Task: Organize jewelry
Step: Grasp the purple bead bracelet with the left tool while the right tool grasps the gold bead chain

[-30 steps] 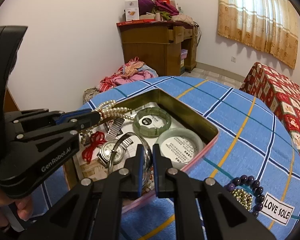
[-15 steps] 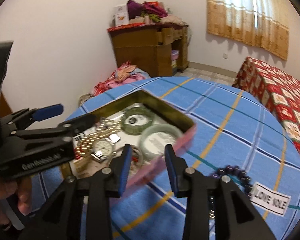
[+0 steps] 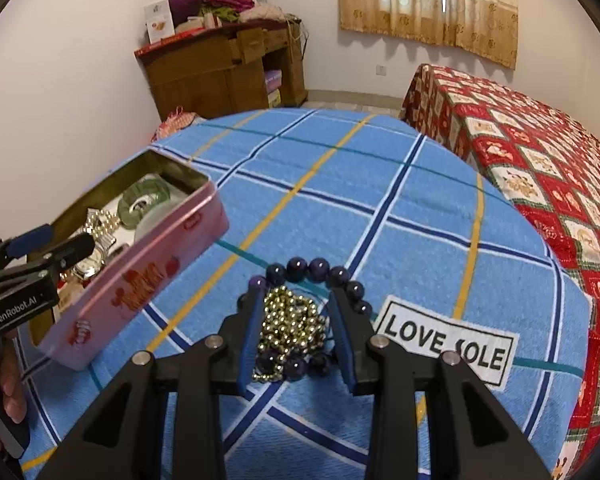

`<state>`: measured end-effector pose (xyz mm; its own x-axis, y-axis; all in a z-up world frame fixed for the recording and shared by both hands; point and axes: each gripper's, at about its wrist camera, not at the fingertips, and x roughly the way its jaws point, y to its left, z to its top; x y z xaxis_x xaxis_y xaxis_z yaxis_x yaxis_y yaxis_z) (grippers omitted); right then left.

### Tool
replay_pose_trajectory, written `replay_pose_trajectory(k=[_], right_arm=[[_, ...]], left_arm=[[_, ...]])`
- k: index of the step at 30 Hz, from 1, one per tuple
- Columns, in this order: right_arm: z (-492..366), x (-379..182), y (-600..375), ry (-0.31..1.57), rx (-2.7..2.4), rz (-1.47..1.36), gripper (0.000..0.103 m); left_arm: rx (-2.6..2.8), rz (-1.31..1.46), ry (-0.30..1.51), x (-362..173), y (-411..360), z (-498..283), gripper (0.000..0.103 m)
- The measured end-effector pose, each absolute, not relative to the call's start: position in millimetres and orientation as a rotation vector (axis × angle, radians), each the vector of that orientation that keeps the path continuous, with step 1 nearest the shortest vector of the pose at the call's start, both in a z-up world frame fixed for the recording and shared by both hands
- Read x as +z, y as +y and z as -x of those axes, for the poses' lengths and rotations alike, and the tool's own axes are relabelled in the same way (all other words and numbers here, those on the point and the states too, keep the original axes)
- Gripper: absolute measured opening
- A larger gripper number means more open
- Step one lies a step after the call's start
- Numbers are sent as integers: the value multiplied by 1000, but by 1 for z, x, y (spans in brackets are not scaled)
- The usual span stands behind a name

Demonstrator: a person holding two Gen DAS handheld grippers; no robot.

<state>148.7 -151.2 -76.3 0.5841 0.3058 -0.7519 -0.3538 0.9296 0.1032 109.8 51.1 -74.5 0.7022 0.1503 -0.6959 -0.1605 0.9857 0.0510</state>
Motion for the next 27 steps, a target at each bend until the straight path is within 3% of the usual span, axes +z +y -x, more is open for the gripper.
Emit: replay_pose_trajectory(k=[5, 9, 20, 27], right_arm=[[-153, -85, -151, 905, 390, 70, 29], [-149, -84, -153, 891, 407, 64, 13], [-120, -27, -192, 672, 314, 8, 13], [-133, -47, -232, 705, 182, -26, 13]], left_arm=[[166, 20, 766, -72, 49, -107, 77], [140, 19, 758, -69, 41, -106, 77], [59, -60, 710, -52, -6, -103, 77], [-20, -157, 710, -55, -56, -106, 77]])
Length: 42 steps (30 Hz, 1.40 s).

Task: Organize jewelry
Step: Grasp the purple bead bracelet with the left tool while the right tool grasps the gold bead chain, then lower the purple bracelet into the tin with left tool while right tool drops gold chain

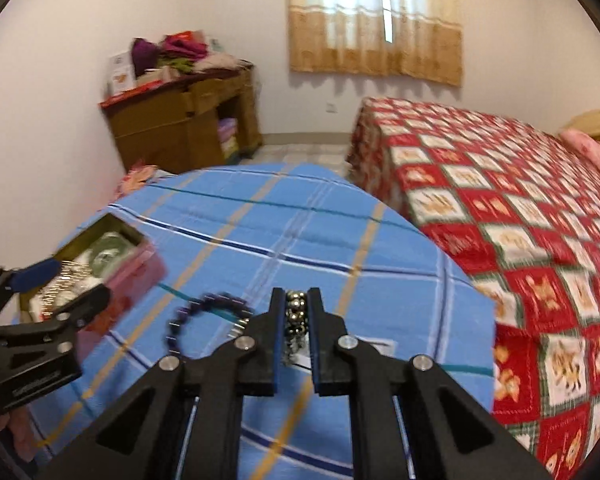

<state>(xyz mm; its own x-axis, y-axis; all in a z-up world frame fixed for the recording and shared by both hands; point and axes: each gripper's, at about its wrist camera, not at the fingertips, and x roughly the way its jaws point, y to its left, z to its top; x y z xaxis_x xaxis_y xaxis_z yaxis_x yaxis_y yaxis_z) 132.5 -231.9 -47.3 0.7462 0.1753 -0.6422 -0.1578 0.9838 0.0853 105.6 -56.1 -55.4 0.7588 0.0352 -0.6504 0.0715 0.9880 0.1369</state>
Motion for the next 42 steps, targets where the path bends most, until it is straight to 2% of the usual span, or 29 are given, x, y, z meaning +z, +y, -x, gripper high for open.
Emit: replay_pose_trajectory(k=[4, 6, 8, 11, 15, 17, 20, 42], right_arm=[[-133, -55, -238, 719, 183, -42, 13], [-133, -60, -237, 729, 191, -40, 13], [-131, -58, -240, 716, 195, -50, 13], [-131, -58, -238, 718, 202, -40, 13], [-130, -59, -234, 715, 208, -19, 13], [-130, -59, -232, 719, 211, -11, 13], [-129, -60, -231, 717, 215, -4, 13], [-116, -55, -216, 691, 251, 31, 13]], left_arm=[[-61, -177, 751, -68, -76, -117, 76], [-86, -171, 792, -79, -83, -124, 66], [-98, -165, 832, -87, -87, -131, 51], [-110, -149, 884, -100, -89, -139, 40], [-112, -144, 897, -109, -91, -143, 37], [-148, -137, 896, -110, -93, -141, 22], [-168, -157, 889, -108, -96, -135, 14], [-157, -151, 685, -49, -72, -80, 14]])
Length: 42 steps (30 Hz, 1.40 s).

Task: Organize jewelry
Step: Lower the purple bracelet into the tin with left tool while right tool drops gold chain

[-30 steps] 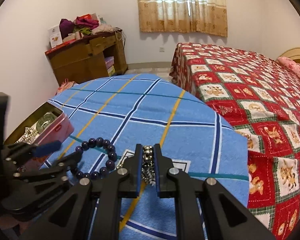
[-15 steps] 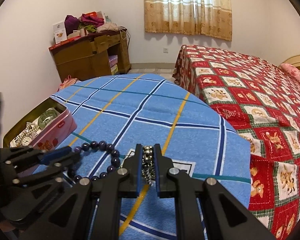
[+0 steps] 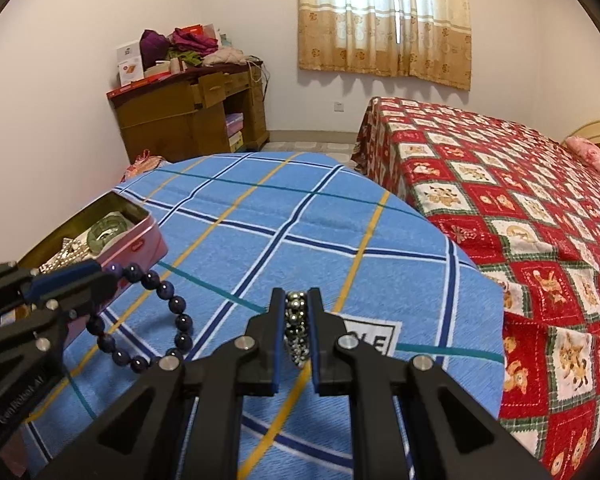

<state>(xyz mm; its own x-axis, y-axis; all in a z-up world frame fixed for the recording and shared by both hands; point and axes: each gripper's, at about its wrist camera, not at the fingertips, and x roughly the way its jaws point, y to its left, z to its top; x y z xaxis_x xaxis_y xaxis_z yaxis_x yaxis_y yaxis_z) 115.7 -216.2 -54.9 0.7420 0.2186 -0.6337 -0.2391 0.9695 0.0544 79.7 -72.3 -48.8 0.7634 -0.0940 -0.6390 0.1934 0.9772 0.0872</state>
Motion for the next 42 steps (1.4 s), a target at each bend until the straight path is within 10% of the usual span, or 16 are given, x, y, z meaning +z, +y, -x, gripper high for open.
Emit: replay_pose_trajectory(k=[42], right_arm=[[-97, 28, -131, 528, 479, 121, 13]], left_arm=[[33, -30, 528, 24, 30, -55, 14]])
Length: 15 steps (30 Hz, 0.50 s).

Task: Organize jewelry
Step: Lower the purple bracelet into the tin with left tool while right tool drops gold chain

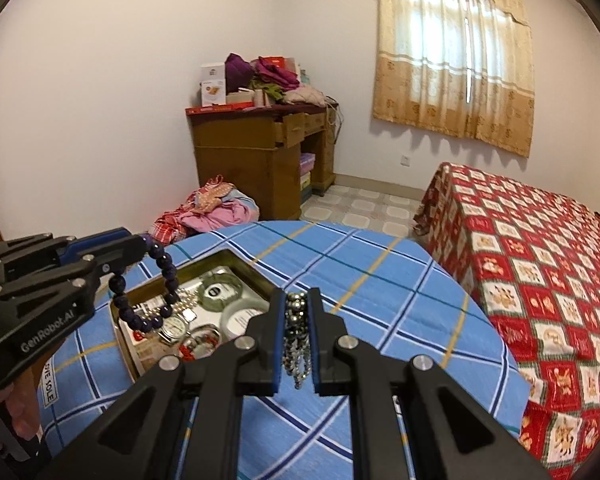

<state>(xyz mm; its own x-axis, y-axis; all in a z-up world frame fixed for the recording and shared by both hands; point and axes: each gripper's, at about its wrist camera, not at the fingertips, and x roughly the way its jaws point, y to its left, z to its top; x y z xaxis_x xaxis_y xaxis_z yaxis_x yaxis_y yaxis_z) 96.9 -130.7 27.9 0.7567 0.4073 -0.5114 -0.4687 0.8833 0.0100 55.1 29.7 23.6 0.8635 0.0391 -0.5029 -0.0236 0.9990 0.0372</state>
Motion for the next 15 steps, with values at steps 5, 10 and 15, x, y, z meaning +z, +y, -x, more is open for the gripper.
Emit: replay_pose_trajectory(k=[5, 10, 15], right_arm=[[-98, 37, -112, 513, 513, 143, 13], [-98, 41, -99, 503, 537, 162, 13], [-98, 43, -87, 502, 561, 173, 13]], left_arm=[[48, -23, 524, 25, 40, -56, 14], [63, -21, 524, 25, 49, -58, 14], [77, -13, 519, 27, 58, -58, 14]])
